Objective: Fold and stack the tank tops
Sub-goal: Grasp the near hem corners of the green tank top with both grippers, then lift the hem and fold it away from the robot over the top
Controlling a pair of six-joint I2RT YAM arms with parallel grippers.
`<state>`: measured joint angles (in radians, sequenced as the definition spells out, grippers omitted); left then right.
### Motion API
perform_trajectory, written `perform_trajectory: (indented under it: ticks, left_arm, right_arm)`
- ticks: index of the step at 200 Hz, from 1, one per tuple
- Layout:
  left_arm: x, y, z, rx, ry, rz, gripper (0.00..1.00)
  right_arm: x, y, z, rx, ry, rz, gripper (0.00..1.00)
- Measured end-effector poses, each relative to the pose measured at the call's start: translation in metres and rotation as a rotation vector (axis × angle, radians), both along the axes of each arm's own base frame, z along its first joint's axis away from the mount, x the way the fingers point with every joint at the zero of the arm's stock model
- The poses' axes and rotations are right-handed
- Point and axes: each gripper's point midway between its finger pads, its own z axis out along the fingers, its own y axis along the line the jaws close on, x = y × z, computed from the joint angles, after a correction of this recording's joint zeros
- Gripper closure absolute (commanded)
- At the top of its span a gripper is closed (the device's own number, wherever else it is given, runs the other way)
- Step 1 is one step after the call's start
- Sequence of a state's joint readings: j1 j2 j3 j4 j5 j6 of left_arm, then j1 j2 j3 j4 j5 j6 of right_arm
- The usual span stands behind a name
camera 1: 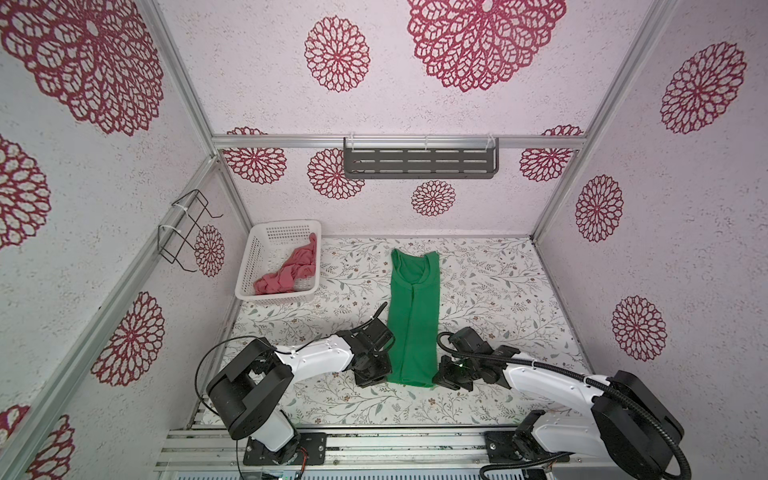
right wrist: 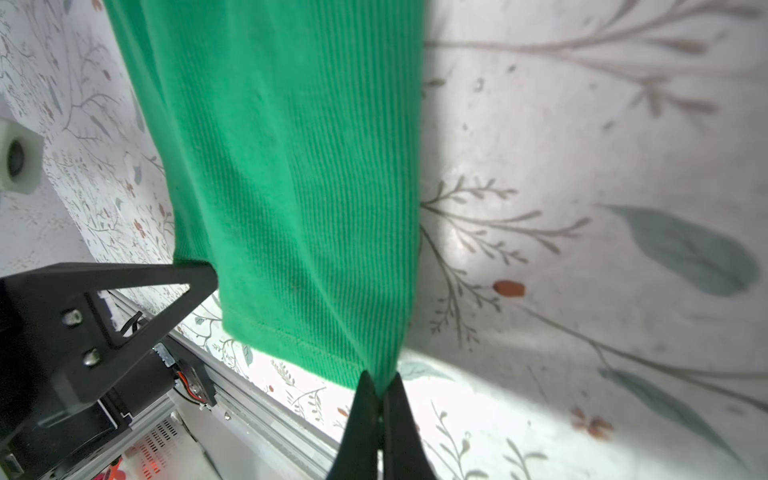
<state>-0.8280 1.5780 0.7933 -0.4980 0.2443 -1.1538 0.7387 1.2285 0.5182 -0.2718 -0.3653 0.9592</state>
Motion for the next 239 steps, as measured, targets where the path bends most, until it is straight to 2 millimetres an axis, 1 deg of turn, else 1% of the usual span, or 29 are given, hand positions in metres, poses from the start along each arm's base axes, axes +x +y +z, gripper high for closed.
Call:
perform_trajectory:
  ticks: [30,51,84,105,124,139,157,177,195,221,239]
  left_arm:
    - [-0.007,0.004,0.005,0.032,0.001,-0.017,1.0]
    - [-0.009,0.004,0.02,0.042,-0.014,-0.028,1.0]
    - [0.006,-0.005,0.053,0.033,-0.082,-0.045,1.0]
    - [0.019,-0.009,0.07,0.032,-0.126,-0.059,1.0]
    - [0.036,-0.011,0.084,0.03,-0.166,-0.068,1.0]
    - [0.058,-0.009,0.09,0.036,-0.201,-0.054,1.0]
    - [0.086,-0.005,0.094,0.049,-0.237,-0.037,1.0]
    - [0.115,-0.001,0.093,0.062,-0.264,-0.03,1.0]
    - [0.143,0.001,0.088,0.075,-0.286,-0.033,1.0]
    - [0.177,0.0,0.083,0.085,-0.315,-0.048,1.0]
    - [0.202,-0.003,0.085,0.086,-0.344,-0.06,1.0]
  right_arm:
    - [-0.006,-0.005,0.013,-0.01,-0.006,0.015,1.0]
    - [-0.009,-0.008,0.024,-0.018,-0.012,0.029,1.0]
    - [-0.003,-0.007,0.042,-0.039,-0.037,0.059,1.0]
    - [0.008,-0.006,0.052,-0.051,-0.059,0.069,1.0]
    - [0.032,-0.007,0.06,-0.065,-0.093,0.05,1.0]
    - [0.054,-0.009,0.064,-0.081,-0.122,0.03,1.0]
    - [0.083,-0.012,0.068,-0.101,-0.168,0.023,1.0]
    - [0.114,-0.013,0.068,-0.133,-0.219,0.036,1.0]
    - [0.141,-0.012,0.067,-0.155,-0.261,0.057,1.0]
    - [0.179,-0.01,0.066,-0.19,-0.31,0.087,1.0]
    - [0.206,-0.009,0.069,-0.201,-0.347,0.096,1.0]
